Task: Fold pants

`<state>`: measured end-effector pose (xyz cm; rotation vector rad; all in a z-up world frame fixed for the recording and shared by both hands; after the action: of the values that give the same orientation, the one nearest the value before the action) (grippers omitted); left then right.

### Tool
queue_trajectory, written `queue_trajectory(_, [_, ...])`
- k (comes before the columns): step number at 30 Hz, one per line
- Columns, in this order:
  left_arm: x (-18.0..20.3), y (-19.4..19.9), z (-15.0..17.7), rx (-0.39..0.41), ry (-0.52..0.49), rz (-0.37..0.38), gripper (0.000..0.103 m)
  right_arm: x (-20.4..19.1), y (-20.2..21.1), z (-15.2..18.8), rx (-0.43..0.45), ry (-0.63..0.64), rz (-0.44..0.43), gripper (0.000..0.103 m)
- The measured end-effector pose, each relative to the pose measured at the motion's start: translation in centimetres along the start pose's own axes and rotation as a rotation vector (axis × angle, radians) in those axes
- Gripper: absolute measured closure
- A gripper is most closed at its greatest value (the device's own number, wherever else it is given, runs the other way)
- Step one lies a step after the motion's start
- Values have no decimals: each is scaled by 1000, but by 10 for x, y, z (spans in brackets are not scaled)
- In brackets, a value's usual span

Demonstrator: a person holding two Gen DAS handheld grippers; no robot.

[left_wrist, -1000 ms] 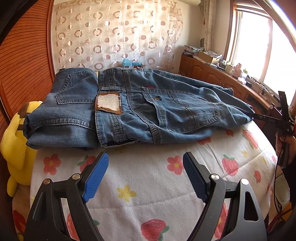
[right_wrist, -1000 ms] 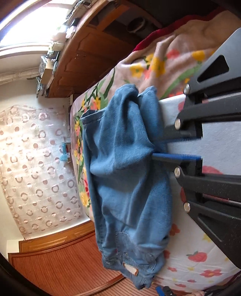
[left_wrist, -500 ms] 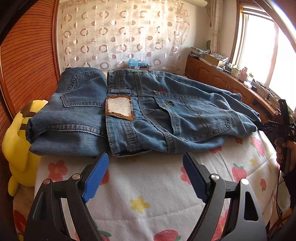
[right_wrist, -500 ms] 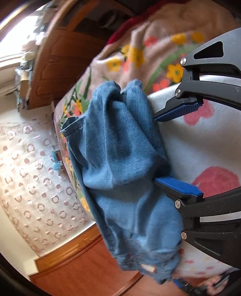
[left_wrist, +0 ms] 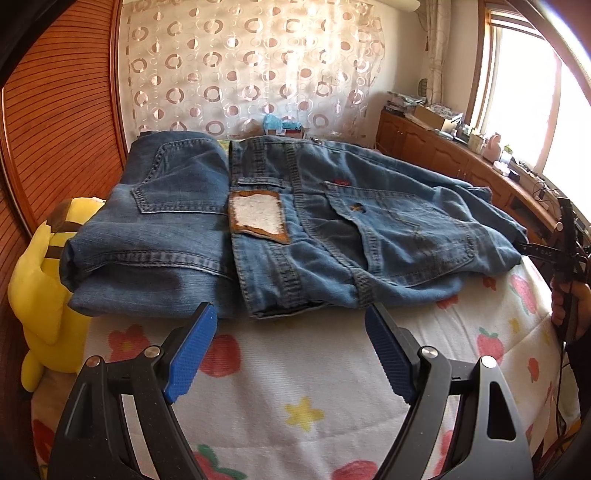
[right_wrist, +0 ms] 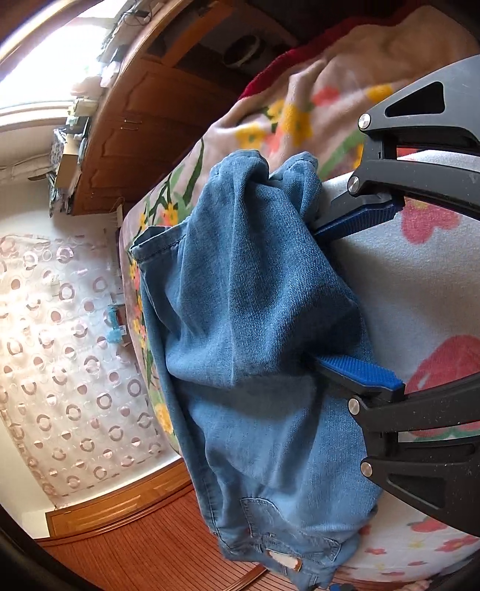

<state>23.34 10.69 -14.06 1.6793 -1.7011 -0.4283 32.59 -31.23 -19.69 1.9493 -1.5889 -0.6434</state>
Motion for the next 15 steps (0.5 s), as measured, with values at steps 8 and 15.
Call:
queue_trajectory(8, [-2,-22,-5,-40,-16,-8,46,0,1,-3,-5,19,16,39])
queue_trajectory(15, [-9,-39,4,-72,-14,-41,46,3,0,-4,-18,46,38,39])
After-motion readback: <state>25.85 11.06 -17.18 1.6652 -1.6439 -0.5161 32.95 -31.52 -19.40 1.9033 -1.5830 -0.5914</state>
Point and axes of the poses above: each gripper's, at about its wrist camera, not at the fingertips, and y roughly against the way its jaws point, x to its right, z to its underside, the point moved 10 cm from there along -y, roughly the way its jaws point, and after that the axes turned 12 degrees about y, right-handed, at the moved point
